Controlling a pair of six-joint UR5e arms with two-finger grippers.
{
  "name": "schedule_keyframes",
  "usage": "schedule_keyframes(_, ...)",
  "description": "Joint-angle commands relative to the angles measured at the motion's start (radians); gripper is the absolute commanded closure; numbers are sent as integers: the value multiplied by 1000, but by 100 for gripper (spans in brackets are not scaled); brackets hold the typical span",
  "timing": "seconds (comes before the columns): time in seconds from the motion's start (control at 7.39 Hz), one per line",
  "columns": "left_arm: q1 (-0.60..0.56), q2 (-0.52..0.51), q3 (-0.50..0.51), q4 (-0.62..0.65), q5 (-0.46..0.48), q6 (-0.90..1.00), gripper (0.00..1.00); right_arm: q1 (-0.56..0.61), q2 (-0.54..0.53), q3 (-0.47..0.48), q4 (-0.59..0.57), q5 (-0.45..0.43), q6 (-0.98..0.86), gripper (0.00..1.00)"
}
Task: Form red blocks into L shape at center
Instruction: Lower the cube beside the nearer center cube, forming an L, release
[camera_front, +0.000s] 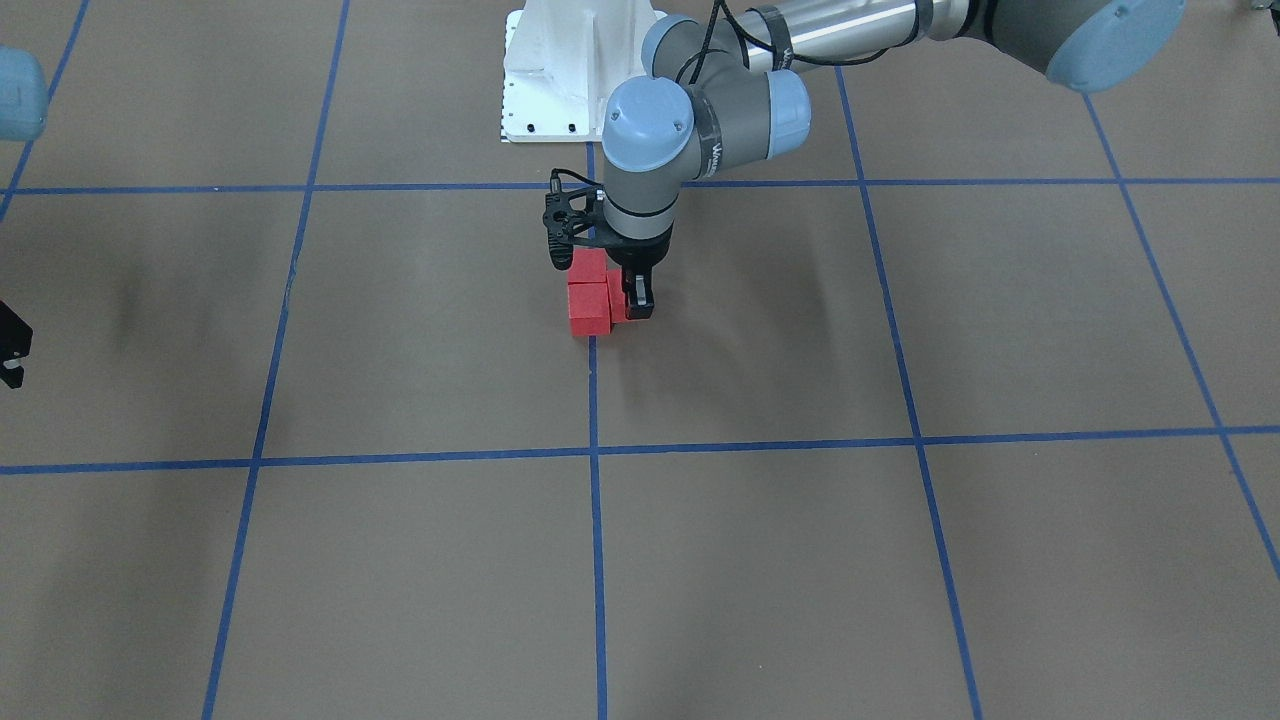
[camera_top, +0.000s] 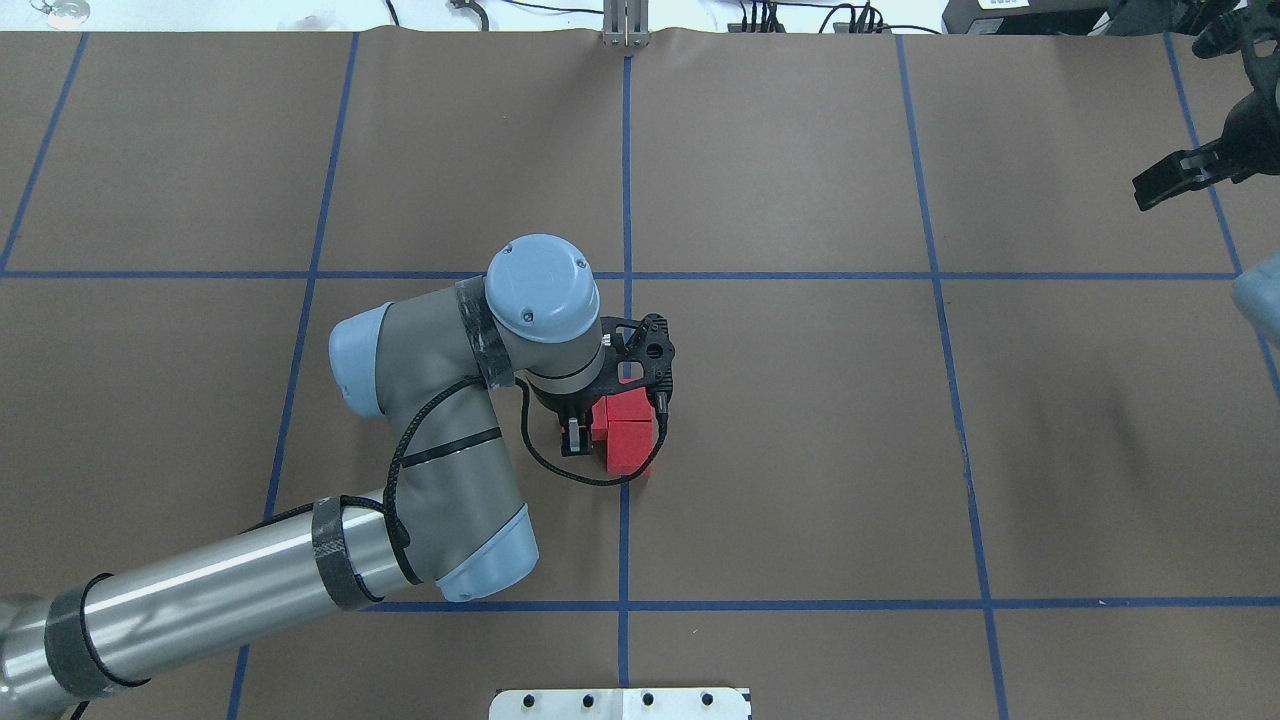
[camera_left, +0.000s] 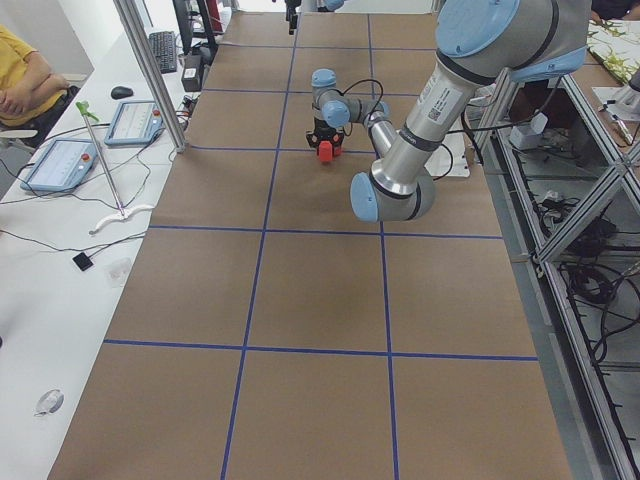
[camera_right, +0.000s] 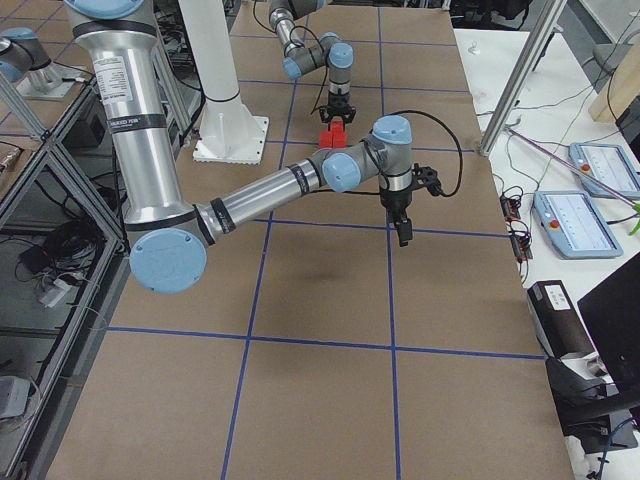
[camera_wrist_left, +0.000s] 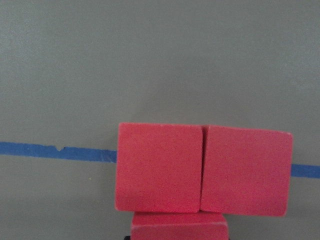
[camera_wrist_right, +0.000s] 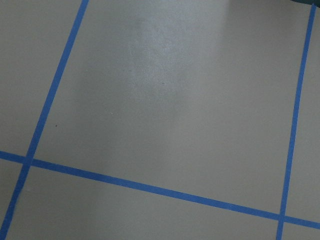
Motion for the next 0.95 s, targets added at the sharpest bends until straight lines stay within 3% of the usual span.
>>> schedule_keyframes(0.0,0,1,9,-18,0,0,77,0,0,0,0,0,0,0)
schedule_keyframes(0.41,-2,1,10,-35,0,1,71,0,0,0,0,0,0,0)
schedule_keyframes(0.81,-3,2,13,-33,0,3,47,0,0,0,0,0,2,0)
